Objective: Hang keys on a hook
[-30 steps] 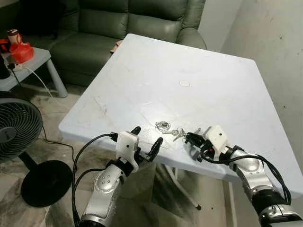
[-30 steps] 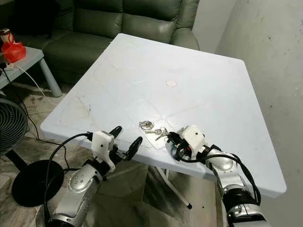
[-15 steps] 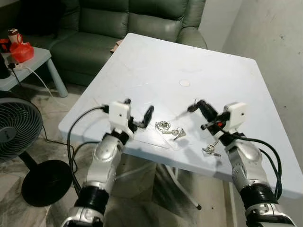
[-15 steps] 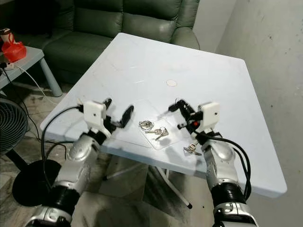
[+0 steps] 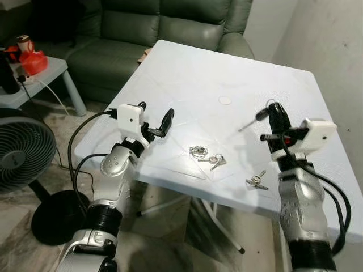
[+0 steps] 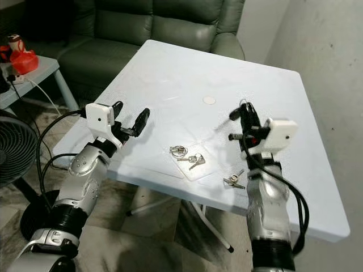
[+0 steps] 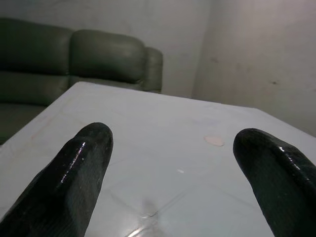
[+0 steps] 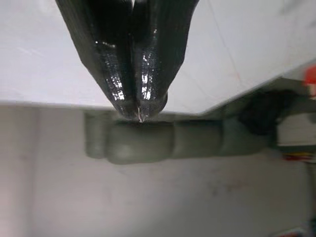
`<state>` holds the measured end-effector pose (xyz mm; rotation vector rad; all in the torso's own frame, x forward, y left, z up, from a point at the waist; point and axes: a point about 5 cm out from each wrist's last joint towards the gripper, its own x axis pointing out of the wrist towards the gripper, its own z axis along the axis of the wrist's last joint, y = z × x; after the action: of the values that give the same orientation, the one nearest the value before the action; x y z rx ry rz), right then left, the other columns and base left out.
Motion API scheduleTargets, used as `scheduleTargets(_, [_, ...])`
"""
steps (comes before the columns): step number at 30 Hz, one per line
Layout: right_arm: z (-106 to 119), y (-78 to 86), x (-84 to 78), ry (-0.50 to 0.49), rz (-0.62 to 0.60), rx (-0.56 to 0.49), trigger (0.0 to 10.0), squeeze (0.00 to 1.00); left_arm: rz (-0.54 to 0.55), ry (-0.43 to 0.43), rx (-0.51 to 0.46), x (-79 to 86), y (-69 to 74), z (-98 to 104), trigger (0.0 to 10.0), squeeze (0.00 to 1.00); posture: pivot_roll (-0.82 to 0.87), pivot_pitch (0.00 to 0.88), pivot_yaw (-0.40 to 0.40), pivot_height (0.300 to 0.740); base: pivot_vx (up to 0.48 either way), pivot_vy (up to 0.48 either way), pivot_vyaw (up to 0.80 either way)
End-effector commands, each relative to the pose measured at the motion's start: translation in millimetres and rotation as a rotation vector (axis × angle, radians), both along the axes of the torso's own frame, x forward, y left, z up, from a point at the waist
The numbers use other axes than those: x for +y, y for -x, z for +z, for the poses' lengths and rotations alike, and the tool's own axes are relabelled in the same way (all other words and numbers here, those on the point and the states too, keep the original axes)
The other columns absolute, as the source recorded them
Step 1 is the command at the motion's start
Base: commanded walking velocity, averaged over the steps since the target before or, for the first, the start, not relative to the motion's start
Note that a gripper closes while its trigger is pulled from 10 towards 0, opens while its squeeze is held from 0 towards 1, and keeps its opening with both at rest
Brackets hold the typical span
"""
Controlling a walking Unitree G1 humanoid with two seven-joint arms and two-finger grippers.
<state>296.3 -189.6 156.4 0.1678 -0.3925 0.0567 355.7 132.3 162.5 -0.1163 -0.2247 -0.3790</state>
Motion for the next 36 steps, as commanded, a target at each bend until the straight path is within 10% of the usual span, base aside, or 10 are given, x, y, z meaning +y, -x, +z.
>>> scheduleTargets(1, [4.3, 3.7, -2.2, 0.012, -0.040, -0.002, 10.0, 0.00, 0.039, 0.022, 0.026, 8.7, 0.6, -1.7, 10.0, 0.00, -0.03, 0.015, -0.041, 0.740, 0.000, 0.000, 0.00])
scheduleTargets(13, [-8.5, 6.5, 5.5, 0.073, -0.133, 0.144, 10.0, 0.00, 0.131, 0.071, 0.099, 28.2, -3.2, -7.4, 10.0, 0.00, -0.04, 0.000, -0.041, 0.740, 0.000, 0.000, 0.00])
scheduleTargets(36, [-10.1, 3.4, 7.2, 0.095, -0.127, 0.203, 10.0, 0.00, 0.158, 0.054, 0.120, 27.1, -8.1, -7.6, 10.0, 0.00, -0.04, 0.000, -0.044, 0.740, 0.000, 0.093, -0.78])
